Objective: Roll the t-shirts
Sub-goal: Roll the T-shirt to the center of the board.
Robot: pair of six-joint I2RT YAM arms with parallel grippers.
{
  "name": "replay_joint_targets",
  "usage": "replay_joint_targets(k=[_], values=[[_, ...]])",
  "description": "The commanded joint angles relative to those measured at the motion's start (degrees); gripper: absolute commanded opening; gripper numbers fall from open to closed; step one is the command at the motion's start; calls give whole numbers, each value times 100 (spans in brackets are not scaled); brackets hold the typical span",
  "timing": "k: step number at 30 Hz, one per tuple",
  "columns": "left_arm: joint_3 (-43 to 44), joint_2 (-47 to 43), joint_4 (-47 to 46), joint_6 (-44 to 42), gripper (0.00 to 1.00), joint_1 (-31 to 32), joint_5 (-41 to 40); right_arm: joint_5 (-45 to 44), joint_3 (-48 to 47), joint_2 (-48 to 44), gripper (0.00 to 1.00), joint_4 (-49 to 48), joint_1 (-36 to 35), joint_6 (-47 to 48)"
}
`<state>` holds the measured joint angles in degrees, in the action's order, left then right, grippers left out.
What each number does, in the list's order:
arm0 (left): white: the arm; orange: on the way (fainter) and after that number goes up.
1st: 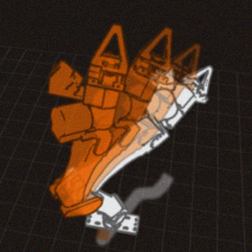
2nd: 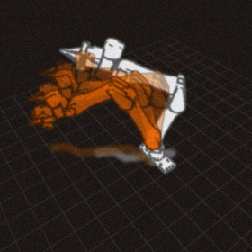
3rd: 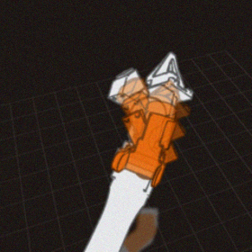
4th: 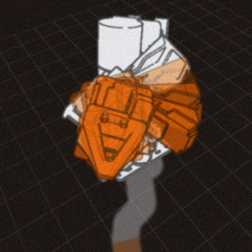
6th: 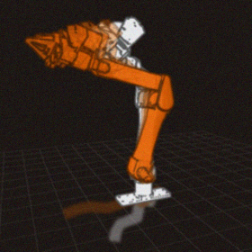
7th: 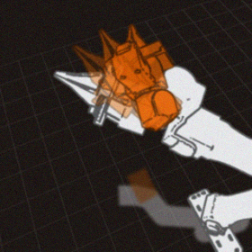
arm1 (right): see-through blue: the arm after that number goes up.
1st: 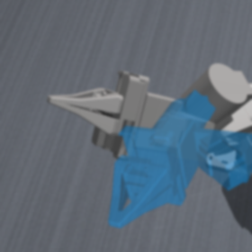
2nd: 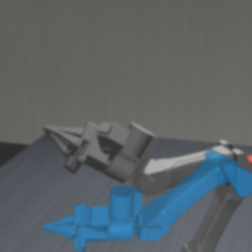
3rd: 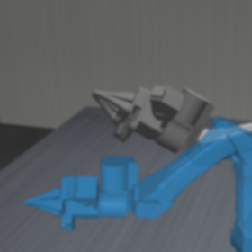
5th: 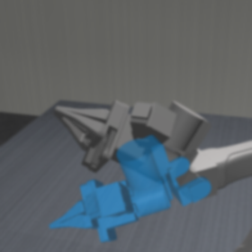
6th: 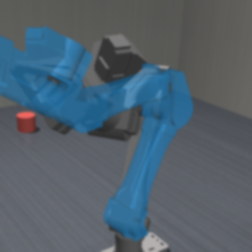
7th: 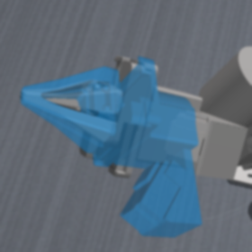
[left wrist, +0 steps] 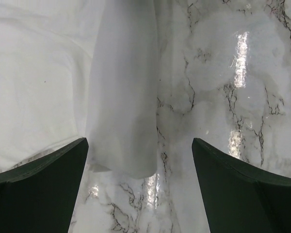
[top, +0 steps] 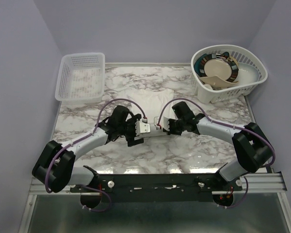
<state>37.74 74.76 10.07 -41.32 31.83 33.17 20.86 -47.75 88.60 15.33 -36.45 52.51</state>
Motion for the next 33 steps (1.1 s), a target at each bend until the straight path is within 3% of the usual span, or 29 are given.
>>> replay_joint_targets(k=[1,10,18,22,26,30,33], values=[[-265,21,-1188,-68,99,341,-846,181,-33,-71,1,172,-38,-101],[-521,179,-1270,-1000,90,490,-952,252,20,-115,1,163,-29,-197],[-522,390,-1411,-1352,72,587,-1119,296,-41,-71,1,189,-29,-259],[-382,539,-1245,-1502,54,587,-1093,304,-59,-27,1,189,-29,-277],[-250,540,-1016,-1554,30,578,-910,339,-121,52,1,321,-29,-277],[172,522,-7,-1546,9,552,-444,558,-278,87,1,837,23,-224],[558,548,846,-1309,0,464,82,874,-533,219,1,1574,102,-40]])
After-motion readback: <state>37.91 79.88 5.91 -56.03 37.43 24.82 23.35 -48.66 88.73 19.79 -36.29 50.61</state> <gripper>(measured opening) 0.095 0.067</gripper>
